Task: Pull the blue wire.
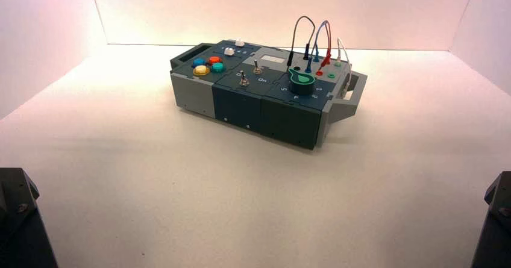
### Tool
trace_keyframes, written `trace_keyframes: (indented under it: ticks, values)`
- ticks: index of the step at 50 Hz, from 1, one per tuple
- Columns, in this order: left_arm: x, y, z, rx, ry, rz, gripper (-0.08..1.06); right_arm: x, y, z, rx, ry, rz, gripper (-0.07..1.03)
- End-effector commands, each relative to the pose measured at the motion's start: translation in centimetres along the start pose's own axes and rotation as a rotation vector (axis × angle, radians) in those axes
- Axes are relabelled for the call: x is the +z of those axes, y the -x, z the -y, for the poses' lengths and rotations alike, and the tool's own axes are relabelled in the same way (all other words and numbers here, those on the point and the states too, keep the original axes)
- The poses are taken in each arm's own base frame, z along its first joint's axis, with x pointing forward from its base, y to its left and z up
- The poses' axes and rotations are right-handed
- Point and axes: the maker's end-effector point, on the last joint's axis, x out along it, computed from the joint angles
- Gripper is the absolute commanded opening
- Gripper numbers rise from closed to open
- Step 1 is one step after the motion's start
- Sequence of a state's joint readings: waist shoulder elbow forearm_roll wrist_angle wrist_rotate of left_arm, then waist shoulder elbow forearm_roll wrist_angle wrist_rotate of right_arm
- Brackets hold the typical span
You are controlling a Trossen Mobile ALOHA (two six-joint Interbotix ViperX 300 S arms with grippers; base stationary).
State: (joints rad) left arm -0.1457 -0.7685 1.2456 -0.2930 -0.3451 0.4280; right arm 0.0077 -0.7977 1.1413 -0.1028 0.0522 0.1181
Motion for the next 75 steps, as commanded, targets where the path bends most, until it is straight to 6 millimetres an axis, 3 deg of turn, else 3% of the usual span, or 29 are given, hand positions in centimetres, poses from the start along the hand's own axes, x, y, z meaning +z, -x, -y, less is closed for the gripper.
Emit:
trace_keyframes:
  ticks: [1,46,61,75]
  values:
    - [0.8,-0.1,-0.3,0.012,0.010,0.022,-0.03,1.0,0.0,0.1,-0.003,-0.008,0.028,0.53]
    - [0.8,-0.3,0.1,-0.018,0.005,-0.022,-0.03,1.1,0.2,0.0,-0.003,-0.006,-0.004,0.53]
    - [0.7,-0.3,2.1,-0.136,0.000,-0.169,-0.03,2.1,1.4,-1.4,0.038,-0.031,-0.112,0.53]
    - [0.7,0.5,5.5,-0.311,-0.092,-0.302,-0.03,1.9,2.1,-3.5,0.093,0.009,-0.315,0.53]
